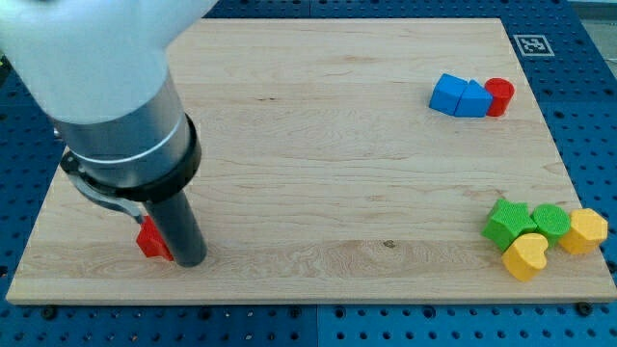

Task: Move the red star towards the bottom left

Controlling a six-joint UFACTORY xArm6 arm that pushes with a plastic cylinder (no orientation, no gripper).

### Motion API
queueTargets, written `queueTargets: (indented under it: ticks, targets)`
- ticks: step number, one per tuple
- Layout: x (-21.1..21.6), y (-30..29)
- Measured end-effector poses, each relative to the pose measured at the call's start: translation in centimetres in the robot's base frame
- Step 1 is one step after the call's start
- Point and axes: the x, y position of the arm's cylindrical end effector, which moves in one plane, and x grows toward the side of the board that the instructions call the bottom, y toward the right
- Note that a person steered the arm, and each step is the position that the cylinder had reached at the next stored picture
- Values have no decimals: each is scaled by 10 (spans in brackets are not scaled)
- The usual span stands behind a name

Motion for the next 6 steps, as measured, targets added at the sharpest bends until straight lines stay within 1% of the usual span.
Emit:
queueTargets:
  ticks: [1,2,3,6]
  targets:
    - [0,21]
    - [-24,22]
    - [-33,15]
    - [-28,-29]
